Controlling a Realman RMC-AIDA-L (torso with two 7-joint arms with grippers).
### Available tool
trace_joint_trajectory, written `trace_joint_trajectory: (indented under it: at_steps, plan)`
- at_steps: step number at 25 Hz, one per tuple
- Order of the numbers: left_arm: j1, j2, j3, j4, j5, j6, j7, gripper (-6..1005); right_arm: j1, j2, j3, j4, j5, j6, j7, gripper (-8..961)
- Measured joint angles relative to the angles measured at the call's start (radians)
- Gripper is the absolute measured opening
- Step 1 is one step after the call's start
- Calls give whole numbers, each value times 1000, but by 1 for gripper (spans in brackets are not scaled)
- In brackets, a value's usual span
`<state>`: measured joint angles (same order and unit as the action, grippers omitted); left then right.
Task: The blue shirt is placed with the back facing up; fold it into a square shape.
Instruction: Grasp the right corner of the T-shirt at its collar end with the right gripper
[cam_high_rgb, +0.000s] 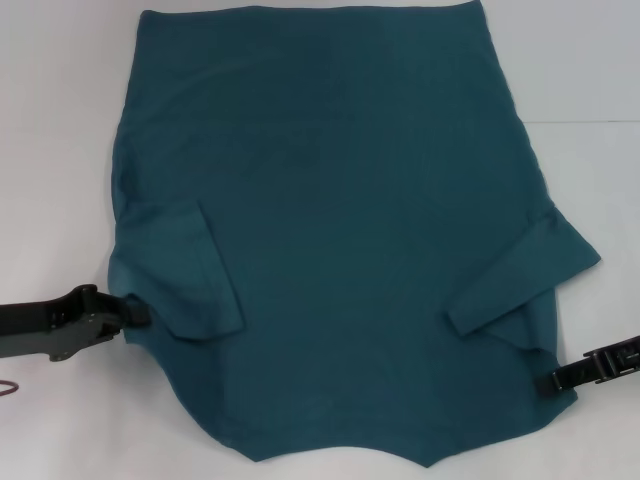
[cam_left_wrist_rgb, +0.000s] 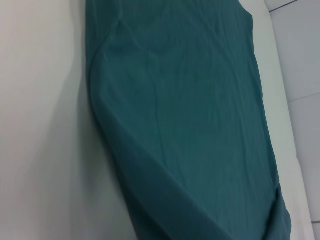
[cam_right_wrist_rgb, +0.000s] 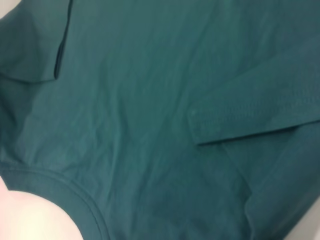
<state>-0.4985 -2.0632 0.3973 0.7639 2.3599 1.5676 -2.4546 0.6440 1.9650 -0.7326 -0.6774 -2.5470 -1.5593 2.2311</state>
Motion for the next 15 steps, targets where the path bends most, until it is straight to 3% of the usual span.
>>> trace_joint_trajectory:
  at_steps: [4,15]
  plan:
    - [0,0,-1,0,0,0,-1,51,0,-3,5,-1,0,-1,0,483]
    - [0,0,-12,-1,-4,8,2,54,-9,-8,13,-5,5,-3,9,54]
